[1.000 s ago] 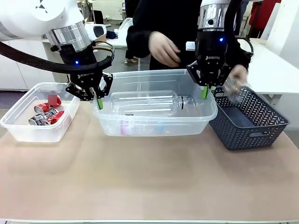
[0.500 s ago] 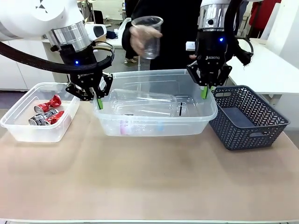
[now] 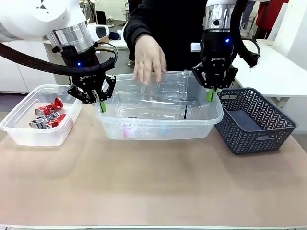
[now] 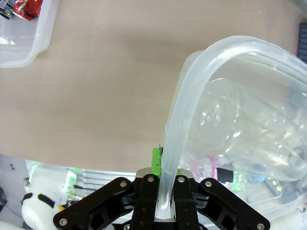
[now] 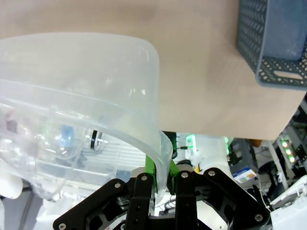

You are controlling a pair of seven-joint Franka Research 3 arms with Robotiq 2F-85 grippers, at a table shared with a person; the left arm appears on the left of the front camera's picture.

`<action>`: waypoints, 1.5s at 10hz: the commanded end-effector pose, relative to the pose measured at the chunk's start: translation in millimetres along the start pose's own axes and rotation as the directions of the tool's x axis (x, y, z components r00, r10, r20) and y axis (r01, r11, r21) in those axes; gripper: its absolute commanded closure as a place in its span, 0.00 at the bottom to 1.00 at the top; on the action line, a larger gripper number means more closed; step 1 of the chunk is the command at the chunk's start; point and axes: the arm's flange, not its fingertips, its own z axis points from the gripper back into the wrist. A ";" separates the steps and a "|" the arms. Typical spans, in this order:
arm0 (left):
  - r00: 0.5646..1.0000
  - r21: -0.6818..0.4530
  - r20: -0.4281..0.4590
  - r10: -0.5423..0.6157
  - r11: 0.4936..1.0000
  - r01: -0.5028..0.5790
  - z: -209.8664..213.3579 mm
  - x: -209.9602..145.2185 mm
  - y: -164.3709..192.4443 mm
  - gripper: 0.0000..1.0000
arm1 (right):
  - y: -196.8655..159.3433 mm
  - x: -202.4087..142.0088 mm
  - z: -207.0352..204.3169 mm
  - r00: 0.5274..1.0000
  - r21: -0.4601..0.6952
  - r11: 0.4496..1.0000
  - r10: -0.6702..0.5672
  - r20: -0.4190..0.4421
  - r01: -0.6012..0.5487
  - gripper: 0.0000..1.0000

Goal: Sort the waste into each basket.
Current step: Offer the picked Organizing box to the human.

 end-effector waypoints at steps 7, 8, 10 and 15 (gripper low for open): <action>0.999 0.009 0.022 0.029 1.000 -0.030 1.5 4.3 2.3 0.96 | 2.5 -4.3 3.5 1.000 0.002 1.000 0.029 -0.001 -0.029 0.94; 0.999 0.009 0.022 0.029 1.000 -0.030 1.5 4.3 2.3 0.96 | 2.5 -4.3 3.5 1.000 0.002 1.000 0.029 -0.001 -0.029 0.94; 0.999 0.009 0.022 0.029 1.000 -0.030 1.5 4.3 2.3 0.96 | 2.5 -4.3 3.5 1.000 0.002 1.000 0.029 -0.001 -0.029 0.94; 1.000 0.000 0.000 0.000 1.000 0.000 0.0 0.0 0.0 0.96 | 0.0 0.0 0.0 1.000 0.000 1.000 0.000 0.000 0.000 0.94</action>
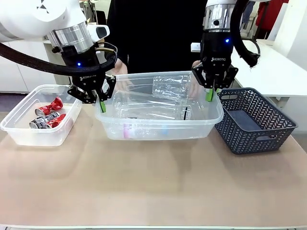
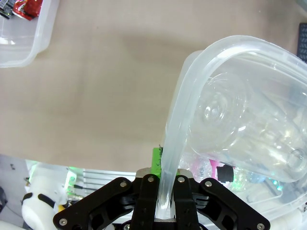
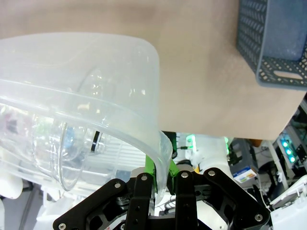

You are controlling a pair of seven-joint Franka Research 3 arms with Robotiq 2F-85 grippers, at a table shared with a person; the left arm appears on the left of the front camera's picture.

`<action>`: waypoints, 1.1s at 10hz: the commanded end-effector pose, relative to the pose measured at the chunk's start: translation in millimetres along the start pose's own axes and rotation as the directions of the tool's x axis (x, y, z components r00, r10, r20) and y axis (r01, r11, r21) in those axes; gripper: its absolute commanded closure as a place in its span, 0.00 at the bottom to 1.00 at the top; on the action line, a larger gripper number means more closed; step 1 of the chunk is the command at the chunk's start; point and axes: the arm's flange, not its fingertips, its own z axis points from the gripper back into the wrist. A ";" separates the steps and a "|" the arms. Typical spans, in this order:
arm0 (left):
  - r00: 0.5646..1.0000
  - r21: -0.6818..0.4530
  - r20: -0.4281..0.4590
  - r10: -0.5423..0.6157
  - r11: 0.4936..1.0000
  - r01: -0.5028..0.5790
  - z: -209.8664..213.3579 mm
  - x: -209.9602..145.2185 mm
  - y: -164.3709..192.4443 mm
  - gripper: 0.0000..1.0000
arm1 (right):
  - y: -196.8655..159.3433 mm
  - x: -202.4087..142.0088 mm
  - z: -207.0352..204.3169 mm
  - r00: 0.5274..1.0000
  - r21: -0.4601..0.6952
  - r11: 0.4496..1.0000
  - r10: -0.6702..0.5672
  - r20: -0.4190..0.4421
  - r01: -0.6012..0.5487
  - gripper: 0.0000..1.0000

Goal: Sort the waste into each basket.
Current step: Offer the picked Organizing box to the human.

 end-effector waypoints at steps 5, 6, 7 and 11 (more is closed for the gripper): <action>0.998 0.003 0.056 -0.008 1.000 0.008 49.4 141.9 -17.3 0.96 | 7.1 142.6 74.4 0.998 -0.020 1.000 0.009 -0.059 -0.010 0.94; 0.999 0.005 0.044 0.007 1.000 -0.007 38.0 155.2 -12.8 0.96 | 0.7 161.2 72.2 0.997 0.011 1.000 0.005 -0.075 -0.004 0.94; 0.999 0.000 0.040 0.025 1.000 -0.025 25.9 164.9 -6.9 0.96 | -6.5 175.4 69.0 0.997 0.037 0.999 0.007 -0.078 -0.004 0.94; 1.000 0.003 0.000 0.009 1.000 -0.009 9.9 167.1 -3.6 0.96 | -15.5 173.4 39.7 0.999 0.043 0.999 -0.005 -0.040 0.007 0.94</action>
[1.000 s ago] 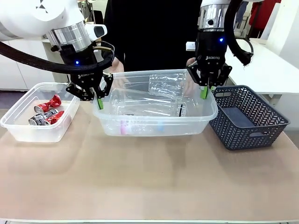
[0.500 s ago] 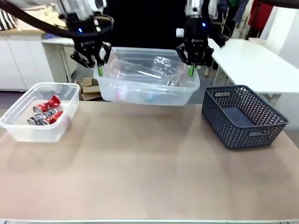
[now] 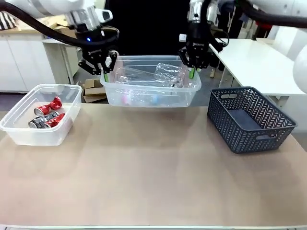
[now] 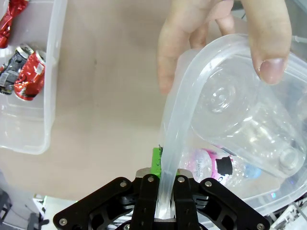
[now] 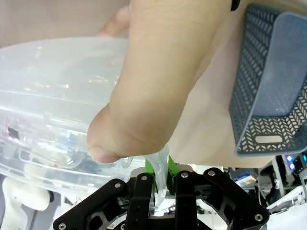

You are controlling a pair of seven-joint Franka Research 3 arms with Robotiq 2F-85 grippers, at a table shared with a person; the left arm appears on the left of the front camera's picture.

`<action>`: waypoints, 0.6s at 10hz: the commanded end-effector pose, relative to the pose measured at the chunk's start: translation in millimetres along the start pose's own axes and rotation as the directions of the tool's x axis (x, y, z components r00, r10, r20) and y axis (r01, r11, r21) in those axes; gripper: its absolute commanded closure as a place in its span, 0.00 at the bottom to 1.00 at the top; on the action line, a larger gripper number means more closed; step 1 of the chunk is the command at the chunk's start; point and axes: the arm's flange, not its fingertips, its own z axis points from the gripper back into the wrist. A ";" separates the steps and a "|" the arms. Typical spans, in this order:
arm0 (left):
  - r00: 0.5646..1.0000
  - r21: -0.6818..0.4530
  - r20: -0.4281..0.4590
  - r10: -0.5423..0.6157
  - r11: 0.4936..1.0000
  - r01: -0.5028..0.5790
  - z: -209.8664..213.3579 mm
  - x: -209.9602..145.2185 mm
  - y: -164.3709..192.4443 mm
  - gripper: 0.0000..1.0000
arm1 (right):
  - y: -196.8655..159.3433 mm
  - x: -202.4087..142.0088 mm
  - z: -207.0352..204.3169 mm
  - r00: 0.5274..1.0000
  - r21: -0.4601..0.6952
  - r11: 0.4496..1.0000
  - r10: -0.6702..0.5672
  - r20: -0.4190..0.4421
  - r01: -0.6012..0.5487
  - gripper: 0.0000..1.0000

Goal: Sort the waste into each basket.
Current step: Offer the picked Organizing box to the human, then release the Organizing box you were holding.

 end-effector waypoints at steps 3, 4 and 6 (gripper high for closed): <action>1.000 -0.002 0.015 -0.001 1.000 0.001 8.5 -2.2 1.2 0.96 | 1.5 -8.6 3.0 1.000 -0.010 1.000 0.001 0.003 -0.001 0.94; 1.000 -0.002 0.015 -0.001 1.000 0.001 8.5 -2.2 1.2 0.96 | 1.5 -8.6 3.0 1.000 -0.010 1.000 0.001 0.003 -0.001 0.94; 1.000 -0.002 0.015 -0.001 1.000 0.001 8.5 -2.2 1.2 0.96 | 1.5 -8.6 3.0 1.000 -0.010 1.000 0.001 0.003 -0.001 0.94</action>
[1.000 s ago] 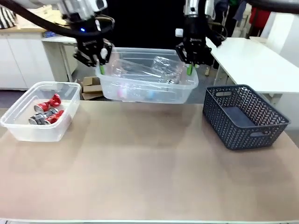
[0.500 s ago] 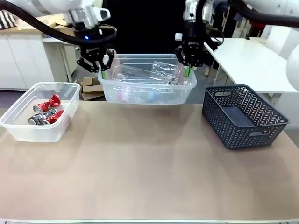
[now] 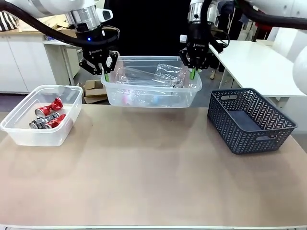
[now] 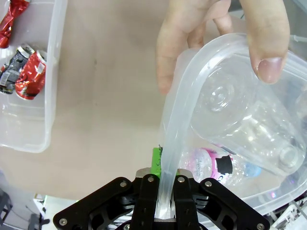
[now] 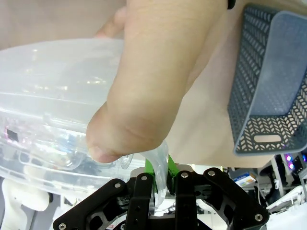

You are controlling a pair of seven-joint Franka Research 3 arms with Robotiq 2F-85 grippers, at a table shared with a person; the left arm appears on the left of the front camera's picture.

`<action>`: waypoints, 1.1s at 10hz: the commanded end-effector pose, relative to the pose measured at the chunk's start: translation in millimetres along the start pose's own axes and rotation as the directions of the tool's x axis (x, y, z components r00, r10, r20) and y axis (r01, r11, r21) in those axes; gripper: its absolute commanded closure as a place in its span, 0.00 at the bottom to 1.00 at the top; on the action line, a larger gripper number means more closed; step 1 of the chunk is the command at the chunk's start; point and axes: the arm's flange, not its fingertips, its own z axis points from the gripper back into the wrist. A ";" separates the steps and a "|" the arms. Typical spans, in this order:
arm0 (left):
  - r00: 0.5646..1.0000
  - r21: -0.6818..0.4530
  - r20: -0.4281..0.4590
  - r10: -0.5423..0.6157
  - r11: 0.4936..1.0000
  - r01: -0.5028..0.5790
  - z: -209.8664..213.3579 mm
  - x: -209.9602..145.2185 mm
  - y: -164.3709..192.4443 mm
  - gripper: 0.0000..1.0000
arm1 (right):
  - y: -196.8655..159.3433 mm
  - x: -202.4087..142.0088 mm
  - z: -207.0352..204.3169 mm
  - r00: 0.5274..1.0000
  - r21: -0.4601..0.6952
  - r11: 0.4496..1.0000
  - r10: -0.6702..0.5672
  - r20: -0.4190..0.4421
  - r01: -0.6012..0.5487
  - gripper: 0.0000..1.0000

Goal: Sort the waste into each basket.
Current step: Release the Organizing box you were holding.

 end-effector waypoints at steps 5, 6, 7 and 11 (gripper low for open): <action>1.000 0.000 0.000 0.000 1.000 0.000 0.0 -0.1 0.0 0.37 | -5.4 3.2 -10.6 0.999 0.026 0.999 -0.046 0.004 0.046 0.37; 1.000 -0.001 0.000 -0.011 1.000 0.011 -1.5 -3.8 0.4 0.37 | -7.8 -1.4 -14.5 0.997 0.035 0.998 -0.057 0.047 0.055 0.37; 1.000 0.012 0.015 -0.012 1.000 0.012 1.0 -8.7 2.5 0.00 | -12.2 -11.7 -12.2 0.994 0.039 0.997 -0.064 0.089 0.061 0.00; 0.999 -0.006 0.031 0.013 1.000 -0.013 0.2 -16.0 12.2 0.00 | -21.5 -30.0 -1.5 0.984 0.083 0.994 -0.089 0.154 0.077 0.00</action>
